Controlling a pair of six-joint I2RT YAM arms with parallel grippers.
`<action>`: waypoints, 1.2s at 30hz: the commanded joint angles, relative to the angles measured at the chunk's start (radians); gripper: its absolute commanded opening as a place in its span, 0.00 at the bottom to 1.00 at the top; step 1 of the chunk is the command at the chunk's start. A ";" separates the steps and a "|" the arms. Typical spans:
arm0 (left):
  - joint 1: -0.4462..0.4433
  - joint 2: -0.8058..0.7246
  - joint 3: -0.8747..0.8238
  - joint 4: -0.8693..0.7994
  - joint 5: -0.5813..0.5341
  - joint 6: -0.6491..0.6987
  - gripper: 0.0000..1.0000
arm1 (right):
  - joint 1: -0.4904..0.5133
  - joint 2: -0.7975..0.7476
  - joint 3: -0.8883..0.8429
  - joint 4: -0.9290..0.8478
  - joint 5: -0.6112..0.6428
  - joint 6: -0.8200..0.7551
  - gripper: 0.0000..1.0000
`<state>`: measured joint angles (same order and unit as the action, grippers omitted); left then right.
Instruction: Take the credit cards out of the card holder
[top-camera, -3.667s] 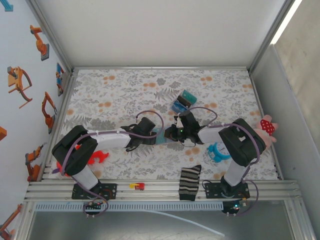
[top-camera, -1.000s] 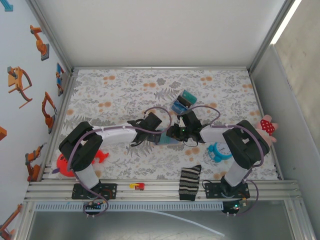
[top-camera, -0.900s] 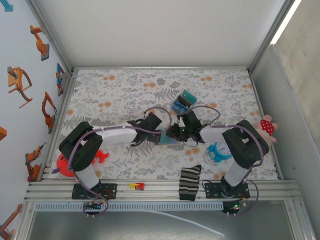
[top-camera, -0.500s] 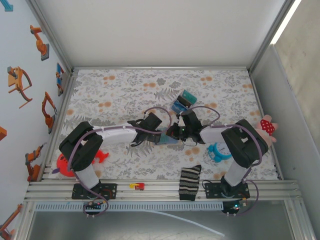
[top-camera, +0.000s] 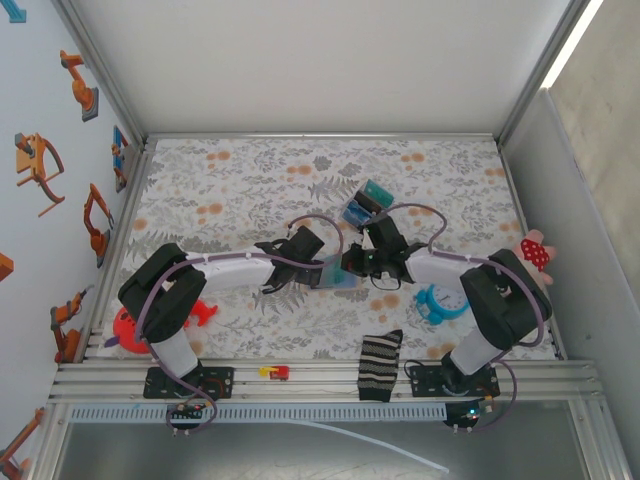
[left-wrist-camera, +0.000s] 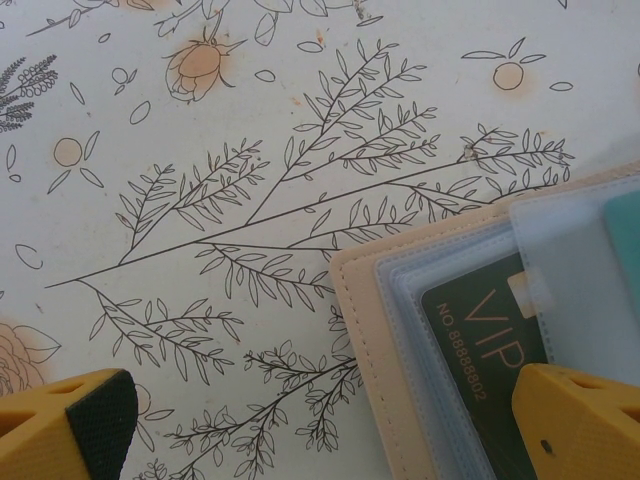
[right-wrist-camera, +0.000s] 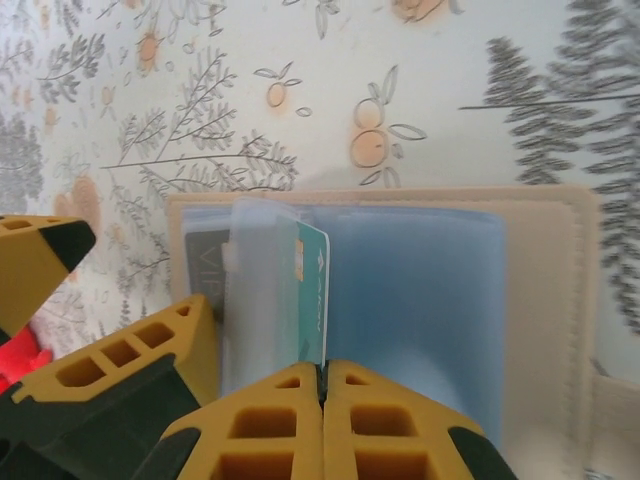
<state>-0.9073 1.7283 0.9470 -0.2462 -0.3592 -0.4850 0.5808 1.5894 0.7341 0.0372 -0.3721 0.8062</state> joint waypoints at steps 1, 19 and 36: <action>0.005 0.028 -0.024 -0.050 -0.020 0.005 0.97 | -0.015 -0.039 0.020 -0.134 0.080 -0.064 0.00; 0.038 -0.016 0.016 -0.054 -0.048 0.091 0.97 | -0.019 -0.199 0.271 -0.526 0.305 -0.359 0.00; 0.050 -0.279 -0.039 -0.094 -0.036 0.009 0.97 | -0.109 -0.050 0.612 -0.634 0.457 -0.838 0.00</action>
<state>-0.8677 1.4952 0.9379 -0.3092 -0.3889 -0.4377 0.4961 1.5101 1.2911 -0.5770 0.0696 0.0860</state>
